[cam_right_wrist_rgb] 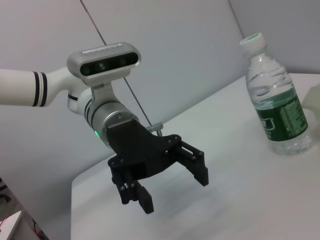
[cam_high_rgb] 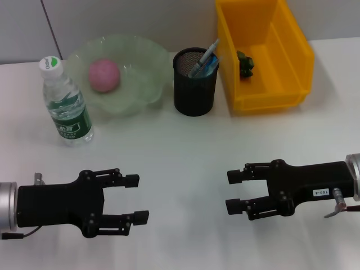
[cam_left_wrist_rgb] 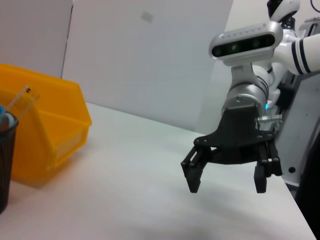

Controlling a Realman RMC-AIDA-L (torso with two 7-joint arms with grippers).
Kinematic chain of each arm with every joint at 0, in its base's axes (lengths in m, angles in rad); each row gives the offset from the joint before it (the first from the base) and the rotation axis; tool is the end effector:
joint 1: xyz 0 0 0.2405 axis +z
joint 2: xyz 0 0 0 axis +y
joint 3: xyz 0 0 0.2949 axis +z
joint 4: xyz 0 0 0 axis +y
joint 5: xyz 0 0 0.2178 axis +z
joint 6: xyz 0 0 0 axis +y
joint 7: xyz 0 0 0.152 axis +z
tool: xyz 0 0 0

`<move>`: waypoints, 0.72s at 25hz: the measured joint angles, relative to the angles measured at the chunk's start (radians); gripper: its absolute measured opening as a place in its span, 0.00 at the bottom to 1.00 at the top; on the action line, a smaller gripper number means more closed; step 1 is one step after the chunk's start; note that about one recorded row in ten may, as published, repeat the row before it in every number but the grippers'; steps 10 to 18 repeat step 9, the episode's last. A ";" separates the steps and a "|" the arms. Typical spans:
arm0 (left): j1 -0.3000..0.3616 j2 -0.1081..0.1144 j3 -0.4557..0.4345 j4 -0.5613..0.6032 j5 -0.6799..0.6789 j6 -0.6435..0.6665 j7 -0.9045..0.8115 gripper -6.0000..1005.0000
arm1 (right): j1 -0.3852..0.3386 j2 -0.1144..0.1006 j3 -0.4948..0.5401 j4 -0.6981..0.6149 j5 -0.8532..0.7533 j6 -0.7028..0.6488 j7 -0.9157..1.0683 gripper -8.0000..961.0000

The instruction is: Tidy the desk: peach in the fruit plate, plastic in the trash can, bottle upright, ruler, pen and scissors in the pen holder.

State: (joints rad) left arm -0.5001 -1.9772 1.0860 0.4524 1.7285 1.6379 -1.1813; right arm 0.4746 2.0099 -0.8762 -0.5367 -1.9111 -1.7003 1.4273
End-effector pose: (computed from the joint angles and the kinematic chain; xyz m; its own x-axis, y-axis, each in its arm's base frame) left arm -0.2990 0.3128 -0.0461 0.8349 0.2727 0.4780 0.2841 -0.9575 0.0500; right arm 0.3061 0.3097 -0.0334 0.7473 -0.4758 -0.4639 -0.4797 -0.8693 0.1189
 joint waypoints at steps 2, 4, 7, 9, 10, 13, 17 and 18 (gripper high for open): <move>0.000 0.000 -0.001 0.000 0.005 0.002 -0.001 0.79 | 0.000 0.001 0.000 0.000 0.001 0.000 0.000 0.84; 0.000 0.000 -0.003 0.000 0.007 0.004 -0.001 0.79 | 0.000 0.001 0.000 0.000 0.002 0.000 -0.001 0.84; 0.000 0.000 -0.003 0.000 0.008 0.006 -0.001 0.79 | -0.001 0.001 0.000 0.001 0.002 0.000 -0.001 0.84; 0.000 0.000 0.000 0.002 0.008 0.007 -0.001 0.79 | -0.001 0.002 0.000 0.001 0.003 0.000 -0.001 0.84; 0.000 0.000 0.000 0.002 0.008 0.007 -0.001 0.79 | -0.001 0.002 0.000 0.001 0.003 0.000 -0.001 0.84; 0.000 0.000 0.000 0.002 0.008 0.007 -0.001 0.79 | -0.001 0.002 0.000 0.001 0.003 0.000 -0.001 0.84; 0.000 0.000 0.000 0.002 0.008 0.007 -0.001 0.79 | -0.001 0.002 0.000 0.001 0.003 0.000 -0.001 0.84; 0.000 0.000 0.000 0.002 0.008 0.007 -0.001 0.79 | -0.001 0.002 0.000 0.001 0.003 0.000 -0.001 0.84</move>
